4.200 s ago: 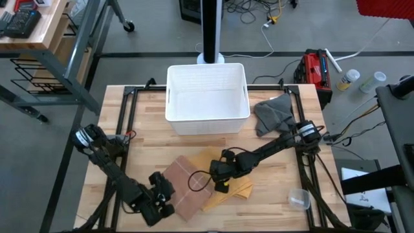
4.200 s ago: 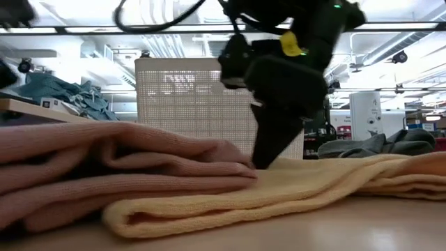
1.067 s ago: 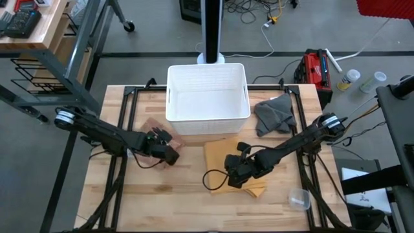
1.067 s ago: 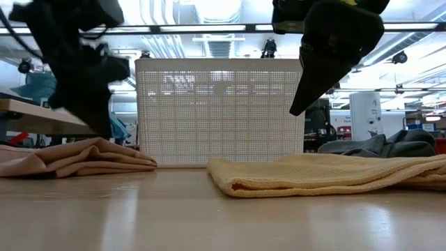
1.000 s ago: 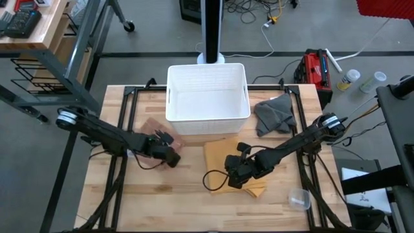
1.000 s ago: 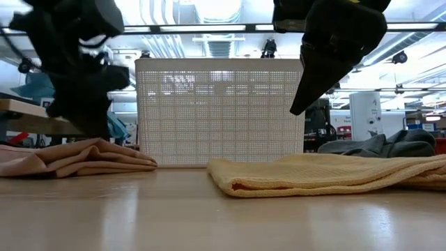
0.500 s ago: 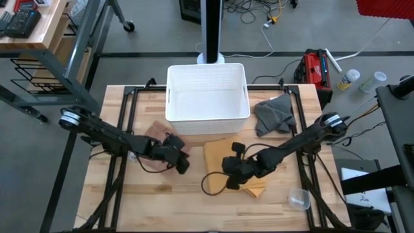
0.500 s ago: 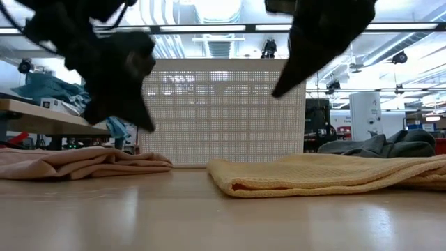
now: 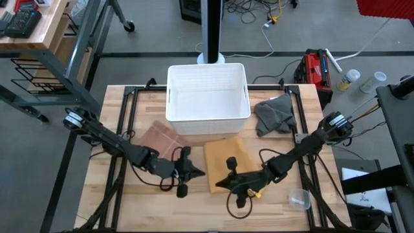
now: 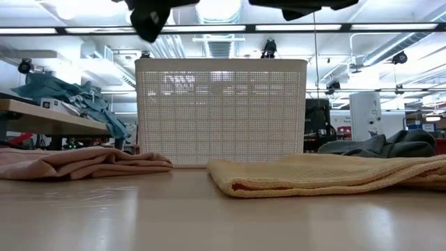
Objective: Fold towel
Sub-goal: Fold the yellow towel
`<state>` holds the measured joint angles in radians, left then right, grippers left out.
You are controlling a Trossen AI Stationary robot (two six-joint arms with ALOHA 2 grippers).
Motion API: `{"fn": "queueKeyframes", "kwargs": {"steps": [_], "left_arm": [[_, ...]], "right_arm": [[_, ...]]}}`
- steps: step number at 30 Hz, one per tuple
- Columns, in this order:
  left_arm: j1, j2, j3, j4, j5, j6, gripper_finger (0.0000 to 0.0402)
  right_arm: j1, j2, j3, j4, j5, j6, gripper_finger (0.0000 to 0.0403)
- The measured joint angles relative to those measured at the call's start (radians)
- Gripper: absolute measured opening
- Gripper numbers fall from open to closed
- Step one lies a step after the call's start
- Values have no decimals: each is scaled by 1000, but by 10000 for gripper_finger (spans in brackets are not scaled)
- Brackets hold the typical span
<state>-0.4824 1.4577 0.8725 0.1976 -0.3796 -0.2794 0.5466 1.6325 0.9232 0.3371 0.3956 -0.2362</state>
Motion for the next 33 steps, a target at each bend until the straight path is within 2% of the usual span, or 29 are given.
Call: {"fn": "queueKeyframes", "kwargs": {"steps": [4,7,9,12,24,29,33], "left_arm": [[-34,28,-3,5,12,-79,8],[-54,51,-7,8,16,-55,18],[-55,66,-6,65,-23,-47,23],[-51,82,-2,116,-30,-54,30],[-51,84,0,117,-30,-54,37],[-51,84,0,117,-30,-54,40],[-51,84,0,117,-30,-55,41]], "right_arm": [[-3,0,21,-13,-2,20,0],[-4,2,36,-39,-1,26,0],[-4,4,43,-50,-2,19,0],[-4,4,51,-50,-2,16,0],[-4,4,53,-47,-2,11,0],[-4,4,53,-47,-3,64,0],[-4,0,53,-48,-9,12,0]]}}
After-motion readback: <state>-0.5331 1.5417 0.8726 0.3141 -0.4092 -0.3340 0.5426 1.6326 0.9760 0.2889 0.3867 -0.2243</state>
